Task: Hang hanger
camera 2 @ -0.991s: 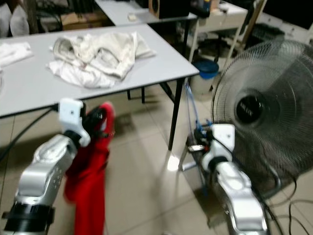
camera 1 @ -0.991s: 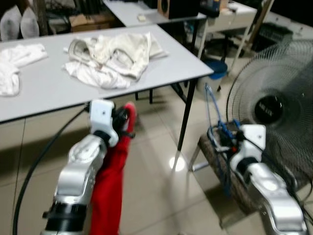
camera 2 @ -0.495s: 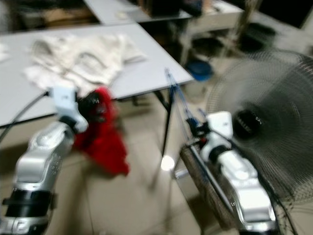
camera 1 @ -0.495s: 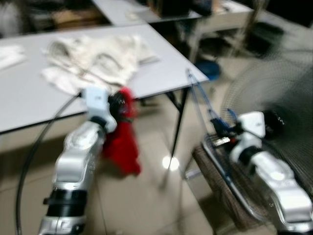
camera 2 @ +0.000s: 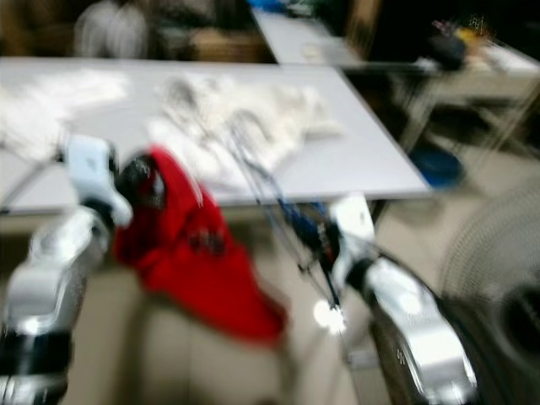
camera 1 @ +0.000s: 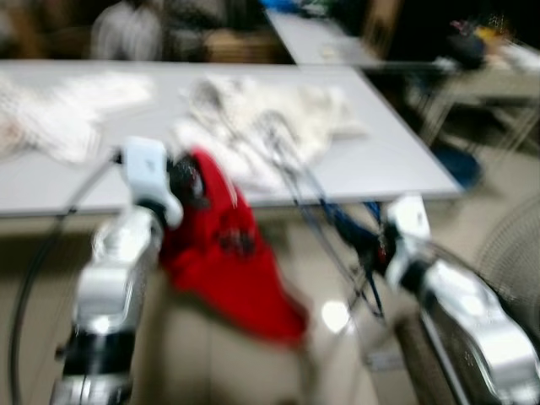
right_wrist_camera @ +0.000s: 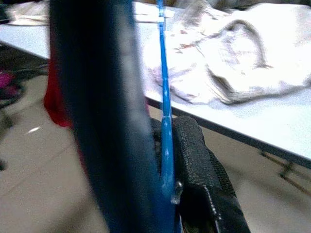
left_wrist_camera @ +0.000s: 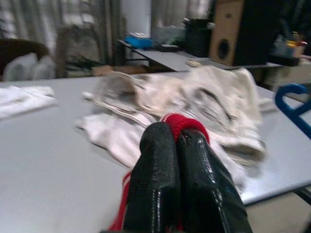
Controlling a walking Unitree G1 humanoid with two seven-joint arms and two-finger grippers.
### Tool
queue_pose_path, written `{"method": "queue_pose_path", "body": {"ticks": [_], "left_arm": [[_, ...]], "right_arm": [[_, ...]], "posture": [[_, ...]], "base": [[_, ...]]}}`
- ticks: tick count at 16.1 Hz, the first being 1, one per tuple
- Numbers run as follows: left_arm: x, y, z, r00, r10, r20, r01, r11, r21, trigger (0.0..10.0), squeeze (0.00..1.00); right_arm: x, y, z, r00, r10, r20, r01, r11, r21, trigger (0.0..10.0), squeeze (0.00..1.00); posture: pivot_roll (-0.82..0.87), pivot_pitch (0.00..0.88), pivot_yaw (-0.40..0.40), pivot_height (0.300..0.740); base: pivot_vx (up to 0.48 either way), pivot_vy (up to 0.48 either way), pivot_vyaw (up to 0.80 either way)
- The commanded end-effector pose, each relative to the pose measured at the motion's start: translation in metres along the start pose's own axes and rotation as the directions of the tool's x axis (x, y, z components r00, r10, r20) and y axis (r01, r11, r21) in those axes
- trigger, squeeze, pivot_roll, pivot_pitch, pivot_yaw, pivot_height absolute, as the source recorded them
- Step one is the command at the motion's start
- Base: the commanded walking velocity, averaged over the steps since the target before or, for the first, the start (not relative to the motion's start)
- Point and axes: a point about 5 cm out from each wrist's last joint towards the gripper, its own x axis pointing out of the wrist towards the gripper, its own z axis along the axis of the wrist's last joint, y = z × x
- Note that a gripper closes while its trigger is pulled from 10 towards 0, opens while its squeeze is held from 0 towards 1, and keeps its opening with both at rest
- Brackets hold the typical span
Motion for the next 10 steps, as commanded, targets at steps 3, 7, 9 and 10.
{"method": "queue_pose_path", "body": {"ticks": [3, 7, 9, 10], "left_arm": [[0.019, 0.002, 0.03, 0.995, -0.068, 0.071, 0.064, 0.996, 0.057, 10.0, 0.0], [0.057, -0.012, 0.054, 0.972, -0.228, 0.063, 0.22, 0.969, 0.112, 10.0, 0.0], [0.068, -0.025, 0.066, 0.953, -0.291, 0.091, 0.281, 0.954, 0.108, 10.0, 0.0], [0.073, -0.035, 0.074, 0.934, -0.335, 0.12, 0.327, 0.941, 0.087, 10.0, 0.0]], "right_arm": [[-0.038, -0.012, 0.017, 0.98, 0.188, -0.057, -0.193, 0.978, -0.083, 10.0, 0.0], [-0.071, -0.018, 0.033, 0.919, 0.352, -0.179, -0.37, 0.926, -0.078, 10.0, 0.0], [-0.062, -0.01, 0.038, 0.908, 0.381, -0.175, -0.402, 0.91, -0.101, 10.0, 0.0], [-0.054, -0.008, 0.037, 0.911, 0.374, -0.173, -0.395, 0.912, -0.112, 10.0, 0.0]], "posture": [[-0.06, 0.0, -0.044, 0.74], [-0.07, 0.0, -0.029, 0.74], [-0.08, 0.0, -0.021, 0.74], [-0.08, 0.0, -0.021, 0.74]], "base": [[0.368, 0.0, 0.0], [0.371, 0.0, 0.0], [0.368, 0.0, 0.0], [0.371, 0.0, 0.0]]}}
